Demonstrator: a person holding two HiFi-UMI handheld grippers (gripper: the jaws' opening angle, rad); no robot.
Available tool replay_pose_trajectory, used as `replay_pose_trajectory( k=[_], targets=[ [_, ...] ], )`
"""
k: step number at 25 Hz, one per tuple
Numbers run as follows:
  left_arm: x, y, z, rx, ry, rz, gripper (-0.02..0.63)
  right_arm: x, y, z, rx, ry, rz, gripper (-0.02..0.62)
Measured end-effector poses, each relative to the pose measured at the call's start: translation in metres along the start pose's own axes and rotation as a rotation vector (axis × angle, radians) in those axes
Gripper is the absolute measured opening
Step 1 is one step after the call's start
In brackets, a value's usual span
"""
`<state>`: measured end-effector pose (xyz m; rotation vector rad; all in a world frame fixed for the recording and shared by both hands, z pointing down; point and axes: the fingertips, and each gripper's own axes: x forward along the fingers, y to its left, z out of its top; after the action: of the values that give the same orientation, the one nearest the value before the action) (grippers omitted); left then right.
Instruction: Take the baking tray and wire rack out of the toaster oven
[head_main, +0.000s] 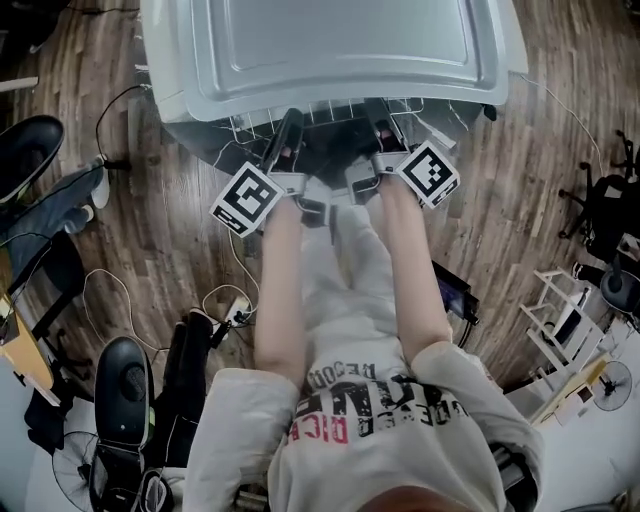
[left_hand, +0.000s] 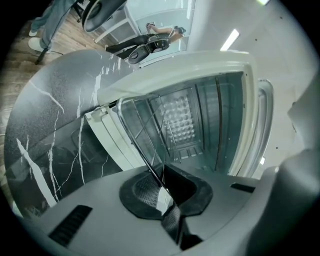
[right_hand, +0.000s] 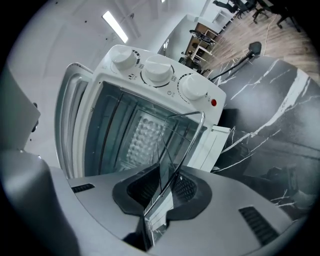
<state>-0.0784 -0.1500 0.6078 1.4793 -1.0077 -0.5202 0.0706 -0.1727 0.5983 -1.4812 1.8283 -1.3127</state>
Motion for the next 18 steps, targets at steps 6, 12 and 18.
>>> replay_pose_trajectory(
  k=[6,12,18],
  targets=[
    [0.002,0.009,-0.007,-0.057,0.022,0.009,0.014,-0.004,-0.012,-0.005,0.064,-0.022,0.010,0.041],
    [-0.003,0.014,-0.018,-0.059,0.050,-0.006,0.015,-0.015,-0.020,-0.010,0.062,-0.001,0.034,0.034],
    [-0.005,0.014,-0.018,-0.030,0.073,-0.010,0.012,-0.015,-0.021,-0.012,0.070,0.050,0.006,0.034]
  ],
)
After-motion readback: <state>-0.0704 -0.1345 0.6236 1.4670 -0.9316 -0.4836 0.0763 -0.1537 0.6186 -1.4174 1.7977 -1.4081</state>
